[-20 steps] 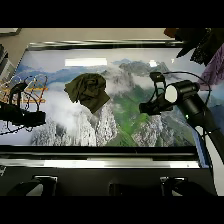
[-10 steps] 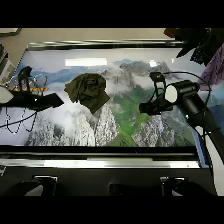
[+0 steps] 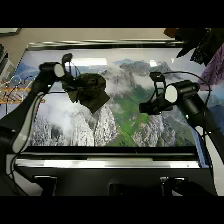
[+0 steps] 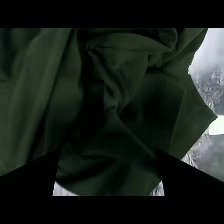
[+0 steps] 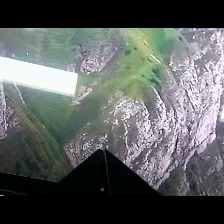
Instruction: Fold the clothes and pants, and hang the long-sleeved shirts on hangers.
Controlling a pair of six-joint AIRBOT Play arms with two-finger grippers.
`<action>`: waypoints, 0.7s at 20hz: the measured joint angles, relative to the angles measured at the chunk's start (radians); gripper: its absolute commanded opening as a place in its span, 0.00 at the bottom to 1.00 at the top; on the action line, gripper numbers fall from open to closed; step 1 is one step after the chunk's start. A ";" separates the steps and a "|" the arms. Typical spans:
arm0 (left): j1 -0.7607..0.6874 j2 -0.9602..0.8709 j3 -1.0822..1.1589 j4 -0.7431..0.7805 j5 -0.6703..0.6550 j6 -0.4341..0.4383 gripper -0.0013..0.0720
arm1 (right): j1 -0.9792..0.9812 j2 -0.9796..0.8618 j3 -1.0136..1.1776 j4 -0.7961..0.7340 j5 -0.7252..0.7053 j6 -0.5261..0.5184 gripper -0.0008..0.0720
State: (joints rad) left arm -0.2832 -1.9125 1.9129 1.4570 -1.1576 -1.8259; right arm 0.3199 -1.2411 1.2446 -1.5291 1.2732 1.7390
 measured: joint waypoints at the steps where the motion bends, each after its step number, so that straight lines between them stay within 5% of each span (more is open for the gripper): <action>1: -0.008 -0.050 0.036 0.004 -0.010 -0.009 1.00 | 0.000 0.000 0.000 0.000 -0.009 0.000 0.05; 3: -0.019 -0.125 0.078 0.010 -0.023 -0.018 0.99 | 0.000 0.000 0.000 0.000 -0.021 0.000 0.05; 4: -0.022 -0.151 0.091 0.012 -0.027 -0.022 0.72 | 0.000 0.000 0.000 0.000 -0.032 0.000 0.05; 5: -0.024 -0.174 0.101 0.013 -0.030 -0.026 0.24 | 0.000 0.000 0.000 0.000 -0.041 0.001 0.05; 6: -0.026 -0.187 0.107 0.018 -0.036 -0.026 0.04 | 0.000 0.000 0.000 0.000 -0.051 0.004 0.05; 14: -0.072 -0.124 0.123 -0.036 -0.248 0.056 0.04 | 0.000 0.002 0.000 0.020 -0.014 0.024 0.05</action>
State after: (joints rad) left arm -0.3553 -2.0365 2.0361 1.4208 -1.4052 -1.7702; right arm 0.3199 -1.2392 1.2446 -1.5089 1.2587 1.7626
